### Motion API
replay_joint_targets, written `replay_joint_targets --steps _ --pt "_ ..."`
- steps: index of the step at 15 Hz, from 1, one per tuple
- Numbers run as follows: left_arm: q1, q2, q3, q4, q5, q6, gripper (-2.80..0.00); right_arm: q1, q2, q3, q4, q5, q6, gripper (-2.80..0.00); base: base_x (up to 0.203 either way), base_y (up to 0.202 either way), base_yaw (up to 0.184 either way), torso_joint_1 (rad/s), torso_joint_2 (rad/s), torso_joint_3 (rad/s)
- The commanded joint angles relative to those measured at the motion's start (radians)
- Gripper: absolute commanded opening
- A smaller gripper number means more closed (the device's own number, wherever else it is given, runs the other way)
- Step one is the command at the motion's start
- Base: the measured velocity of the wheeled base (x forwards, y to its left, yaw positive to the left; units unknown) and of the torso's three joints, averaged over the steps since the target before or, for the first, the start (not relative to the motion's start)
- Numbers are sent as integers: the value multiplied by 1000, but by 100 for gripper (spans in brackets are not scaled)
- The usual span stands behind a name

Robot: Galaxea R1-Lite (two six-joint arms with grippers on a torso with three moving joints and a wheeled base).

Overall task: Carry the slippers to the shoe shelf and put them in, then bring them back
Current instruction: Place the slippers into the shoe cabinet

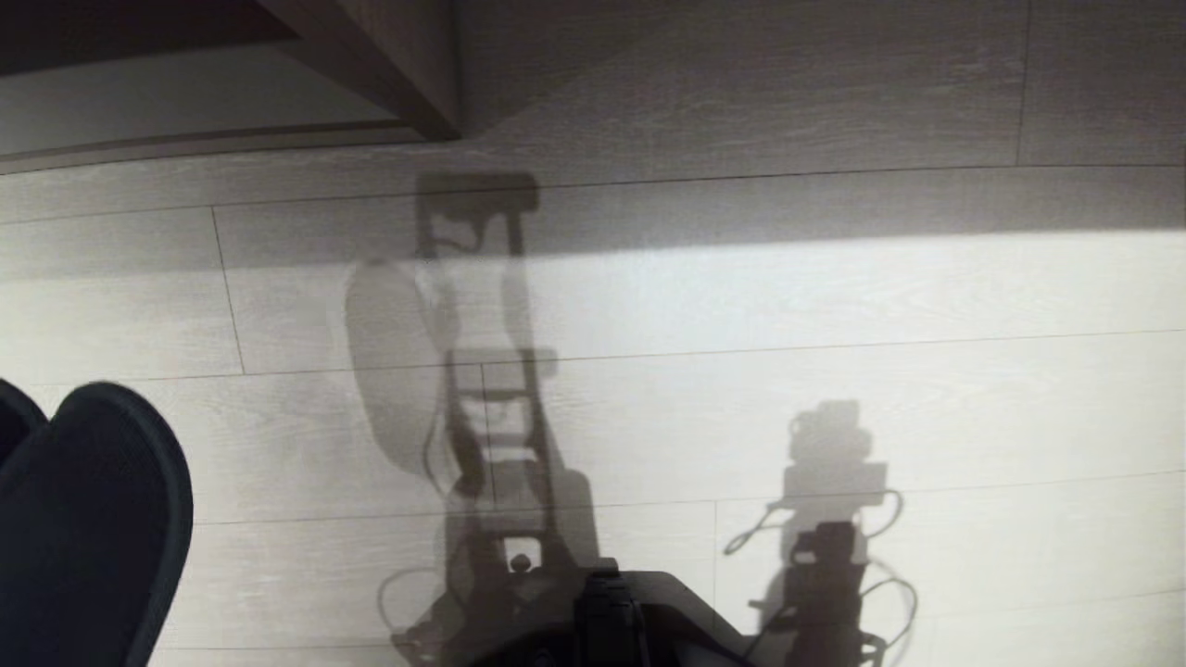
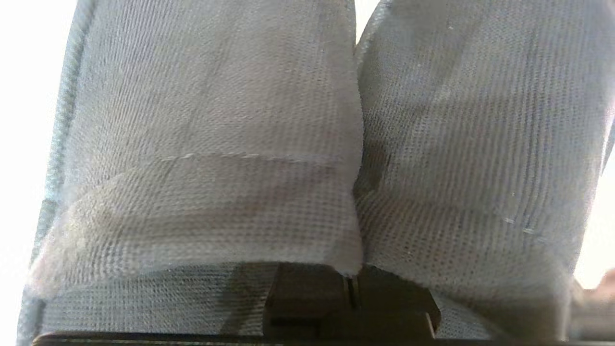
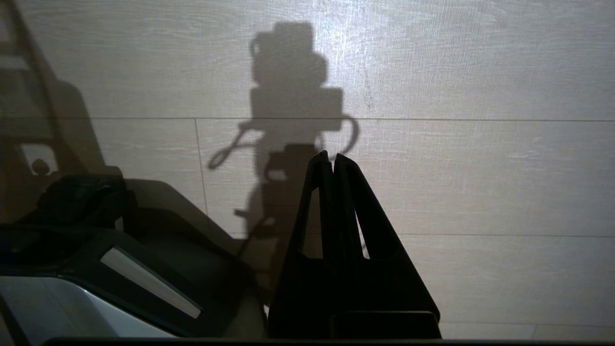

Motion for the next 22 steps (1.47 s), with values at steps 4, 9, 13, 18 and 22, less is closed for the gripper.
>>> replay_joint_targets --steps 4,9,13,18,22 --pt "4 520 -72 -398 162 -57 -280 1 -2 0 0 0 0 -280 0 0 0 0 0 0" --pt "32 763 -20 -937 262 -91 -280 2 -2 0 0 0 0 -280 0 0 0 0 0 0" --pt "142 849 -69 -1144 269 -95 -280 1 -2 0 0 0 0 -280 0 0 0 0 0 0" --pt "188 895 -156 -1150 255 -98 -280 2 -2 0 0 0 0 -280 0 0 0 0 0 0" --pt "189 999 -292 -1157 204 -122 -280 0 -2 0 0 0 0 -280 0 0 0 0 0 0"
